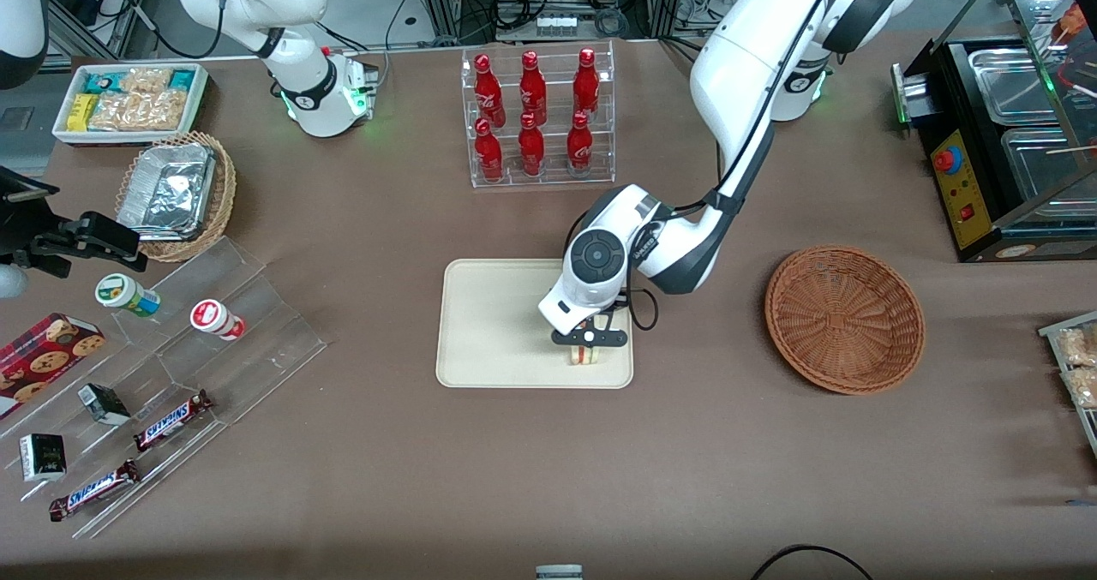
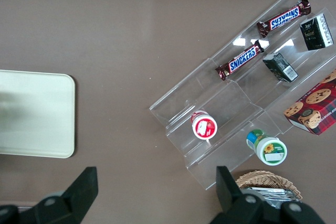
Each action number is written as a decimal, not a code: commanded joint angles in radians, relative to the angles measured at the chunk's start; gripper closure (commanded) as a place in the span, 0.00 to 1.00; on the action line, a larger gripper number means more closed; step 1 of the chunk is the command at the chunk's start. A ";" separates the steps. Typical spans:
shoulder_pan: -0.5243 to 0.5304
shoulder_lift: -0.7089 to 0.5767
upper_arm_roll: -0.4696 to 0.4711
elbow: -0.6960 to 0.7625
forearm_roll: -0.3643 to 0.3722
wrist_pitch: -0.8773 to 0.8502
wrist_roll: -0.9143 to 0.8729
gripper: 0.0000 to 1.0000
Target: Place sandwich from basket to tray
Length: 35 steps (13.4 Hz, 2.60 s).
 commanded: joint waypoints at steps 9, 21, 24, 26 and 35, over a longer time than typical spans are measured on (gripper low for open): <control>0.040 -0.140 0.020 0.039 0.000 -0.164 -0.088 0.00; 0.494 -0.701 0.022 -0.287 0.004 -0.343 0.181 0.00; 0.557 -0.814 0.023 -0.331 0.009 -0.419 0.299 0.00; 0.554 -0.845 0.023 -0.297 0.073 -0.508 0.332 0.00; 0.559 -0.843 0.036 -0.163 0.046 -0.643 0.458 0.00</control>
